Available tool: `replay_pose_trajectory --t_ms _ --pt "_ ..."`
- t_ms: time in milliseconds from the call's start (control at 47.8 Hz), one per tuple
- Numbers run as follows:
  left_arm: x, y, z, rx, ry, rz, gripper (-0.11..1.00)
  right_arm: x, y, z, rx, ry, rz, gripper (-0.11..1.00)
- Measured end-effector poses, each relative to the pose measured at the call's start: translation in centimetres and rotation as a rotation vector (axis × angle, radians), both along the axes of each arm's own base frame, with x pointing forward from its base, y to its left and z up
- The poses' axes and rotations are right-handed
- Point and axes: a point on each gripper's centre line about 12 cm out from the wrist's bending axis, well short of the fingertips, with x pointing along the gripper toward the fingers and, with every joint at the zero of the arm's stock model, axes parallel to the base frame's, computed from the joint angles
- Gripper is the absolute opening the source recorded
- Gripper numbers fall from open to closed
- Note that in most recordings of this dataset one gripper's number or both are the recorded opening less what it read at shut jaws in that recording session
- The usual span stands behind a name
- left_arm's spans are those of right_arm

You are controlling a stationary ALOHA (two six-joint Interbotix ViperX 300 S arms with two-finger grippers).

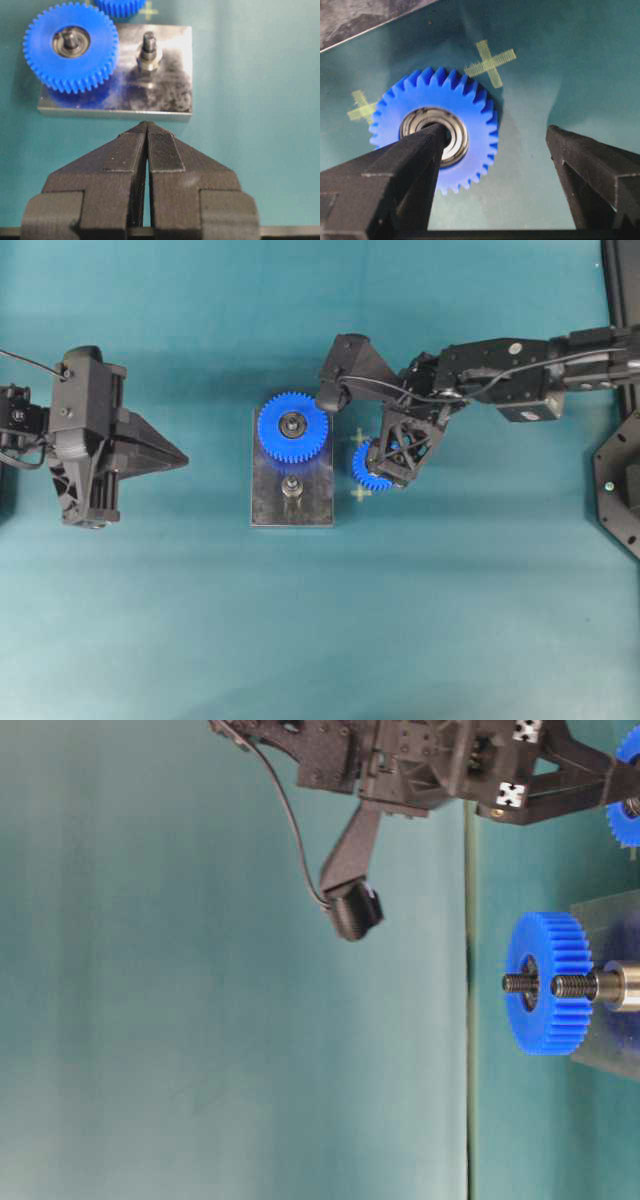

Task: Fit the small gear onto the shaft.
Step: 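Close the right gripper on the small blue gear's hub, then lift and carry the small gear left over the empty shaft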

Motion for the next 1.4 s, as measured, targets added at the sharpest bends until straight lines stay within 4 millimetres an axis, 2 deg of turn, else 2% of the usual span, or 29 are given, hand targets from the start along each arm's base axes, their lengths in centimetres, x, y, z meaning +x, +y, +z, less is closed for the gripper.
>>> replay_pose_trajectory --t_ms 126,209,377,419,691,921,1130,1256,1403 --pt "0.0 0.0 0.0 -0.001 0.000 0.001 0.00 0.2 0.0 -0.1 0.001 0.004 0.002 0.84" --pt "0.0 0.0 0.0 -0.001 0.000 0.002 0.00 0.3 0.1 -0.1 0.002 0.007 0.004 0.78" --pt "0.0 0.0 0.0 -0.001 0.000 0.002 0.00 0.5 0.3 0.1 0.007 0.017 0.010 0.40" --pt "0.0 0.0 0.0 -0.001 0.000 0.001 0.00 0.6 0.4 0.1 0.009 0.020 0.011 0.35" --pt "0.0 0.0 0.0 -0.001 0.000 0.001 0.00 0.7 0.1 0.9 0.023 0.044 -0.004 0.35" --pt "0.0 0.0 0.0 0.000 0.000 0.000 0.00 3.0 0.4 6.4 0.024 -0.027 -0.001 0.35" --pt "0.0 0.0 0.0 -0.003 -0.002 0.003 0.00 6.3 2.1 10.5 0.014 -0.113 0.059 0.35" --pt "0.0 0.0 0.0 -0.003 0.000 0.003 0.00 8.1 2.9 10.5 0.014 -0.127 0.081 0.35" --pt "0.0 0.0 0.0 -0.005 -0.002 0.005 0.00 9.2 3.1 9.9 0.019 -0.104 0.088 0.35"
